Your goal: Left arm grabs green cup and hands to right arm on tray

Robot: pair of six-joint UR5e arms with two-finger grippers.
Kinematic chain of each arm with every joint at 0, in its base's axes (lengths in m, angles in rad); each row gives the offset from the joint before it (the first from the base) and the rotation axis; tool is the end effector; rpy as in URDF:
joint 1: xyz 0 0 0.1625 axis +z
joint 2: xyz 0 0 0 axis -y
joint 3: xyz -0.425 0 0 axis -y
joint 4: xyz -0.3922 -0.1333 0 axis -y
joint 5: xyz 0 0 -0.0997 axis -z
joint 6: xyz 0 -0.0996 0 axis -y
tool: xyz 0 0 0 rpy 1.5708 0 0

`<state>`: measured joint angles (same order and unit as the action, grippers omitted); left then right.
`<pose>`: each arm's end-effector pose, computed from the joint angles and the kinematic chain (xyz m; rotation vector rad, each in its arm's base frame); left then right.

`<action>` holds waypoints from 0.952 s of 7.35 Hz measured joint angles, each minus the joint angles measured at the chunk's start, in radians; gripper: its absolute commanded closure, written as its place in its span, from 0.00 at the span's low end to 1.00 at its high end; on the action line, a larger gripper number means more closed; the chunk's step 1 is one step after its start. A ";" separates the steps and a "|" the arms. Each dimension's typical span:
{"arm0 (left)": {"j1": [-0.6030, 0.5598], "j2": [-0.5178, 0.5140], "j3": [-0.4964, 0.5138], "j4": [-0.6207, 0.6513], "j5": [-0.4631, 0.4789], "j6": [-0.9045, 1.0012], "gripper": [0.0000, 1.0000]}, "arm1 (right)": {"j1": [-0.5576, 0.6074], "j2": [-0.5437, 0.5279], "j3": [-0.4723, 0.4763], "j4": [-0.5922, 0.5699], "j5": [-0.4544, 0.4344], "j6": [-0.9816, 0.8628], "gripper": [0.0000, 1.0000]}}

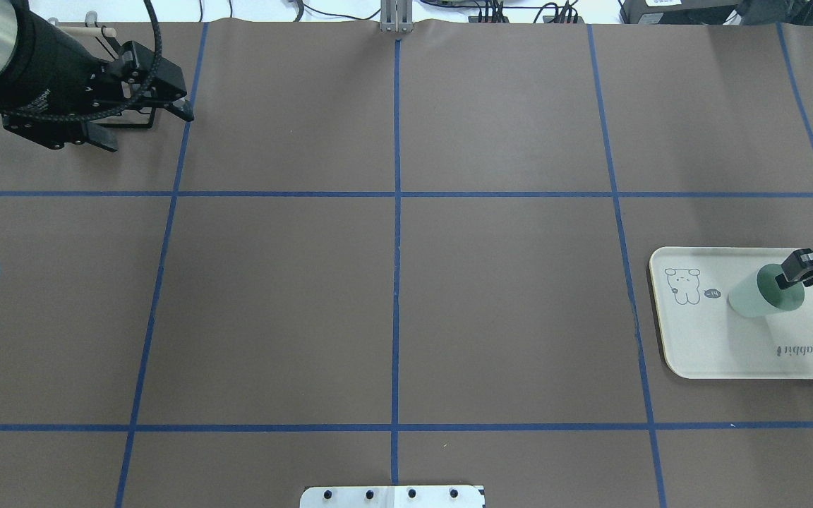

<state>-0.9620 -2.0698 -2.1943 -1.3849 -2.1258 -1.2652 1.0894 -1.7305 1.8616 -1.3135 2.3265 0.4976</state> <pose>0.2200 -0.4569 0.1521 0.1265 1.0409 -0.3359 -0.1466 -0.4210 0.5602 -0.0245 -0.8320 -0.1315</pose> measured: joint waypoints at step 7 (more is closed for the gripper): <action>-0.222 0.529 -0.112 -0.012 -0.061 0.804 0.00 | 0.341 -0.062 0.092 -0.005 0.100 -0.179 0.00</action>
<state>-1.1840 -1.5408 -2.3059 -1.3971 -2.1872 -0.4616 1.4304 -1.7924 1.9536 -1.3190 2.4265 0.3185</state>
